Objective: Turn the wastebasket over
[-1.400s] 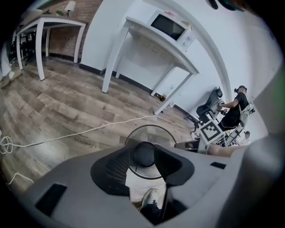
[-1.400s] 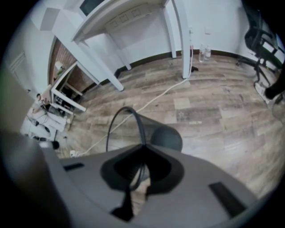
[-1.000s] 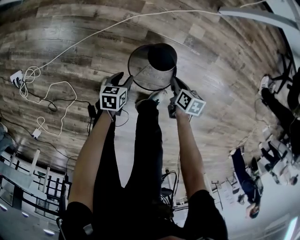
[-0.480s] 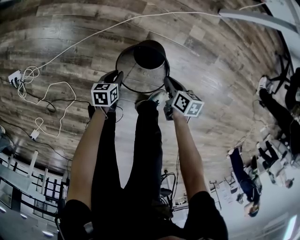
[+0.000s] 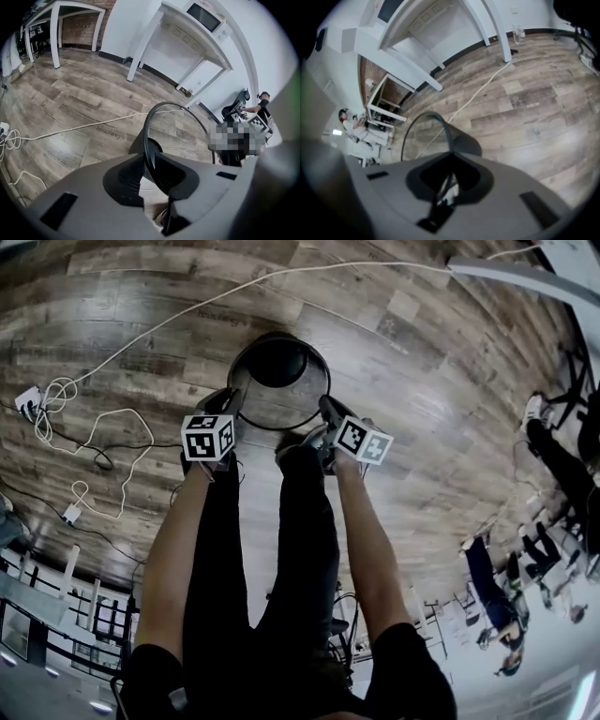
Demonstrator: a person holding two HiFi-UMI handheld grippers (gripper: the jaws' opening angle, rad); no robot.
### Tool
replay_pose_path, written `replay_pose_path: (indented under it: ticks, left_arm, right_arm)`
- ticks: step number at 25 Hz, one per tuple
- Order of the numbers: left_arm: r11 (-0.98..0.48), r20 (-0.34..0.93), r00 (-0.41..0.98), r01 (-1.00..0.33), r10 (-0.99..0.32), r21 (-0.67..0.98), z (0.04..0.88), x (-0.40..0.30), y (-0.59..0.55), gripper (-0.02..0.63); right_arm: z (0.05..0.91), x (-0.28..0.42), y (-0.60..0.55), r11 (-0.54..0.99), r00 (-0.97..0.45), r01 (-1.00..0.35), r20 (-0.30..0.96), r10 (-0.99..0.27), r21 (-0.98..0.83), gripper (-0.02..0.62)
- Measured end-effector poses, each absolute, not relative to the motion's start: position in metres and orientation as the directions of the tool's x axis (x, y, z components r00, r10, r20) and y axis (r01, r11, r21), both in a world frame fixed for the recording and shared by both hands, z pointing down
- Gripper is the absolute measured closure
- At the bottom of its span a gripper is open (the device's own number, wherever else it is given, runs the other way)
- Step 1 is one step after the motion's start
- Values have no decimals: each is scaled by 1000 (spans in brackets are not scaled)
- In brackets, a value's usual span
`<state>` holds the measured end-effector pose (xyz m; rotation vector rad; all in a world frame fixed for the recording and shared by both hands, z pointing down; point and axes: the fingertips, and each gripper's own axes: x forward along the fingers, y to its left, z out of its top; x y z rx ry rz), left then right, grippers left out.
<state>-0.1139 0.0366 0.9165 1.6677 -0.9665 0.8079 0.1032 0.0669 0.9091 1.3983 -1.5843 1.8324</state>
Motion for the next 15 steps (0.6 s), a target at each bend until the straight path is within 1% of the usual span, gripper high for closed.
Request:
replay_pose_path:
  ticks: [9, 15]
  left_arm:
    - [-189, 875, 439, -894, -202, 405, 962, -123, 44, 514]
    - [-197, 877, 435, -896, -204, 398, 973, -126, 49, 515]
  right_arm:
    - [963, 93, 84, -364, -421, -774, 850, -317, -519, 549]
    - [974, 89, 94, -379, -415, -768, 851, -320, -517, 549]
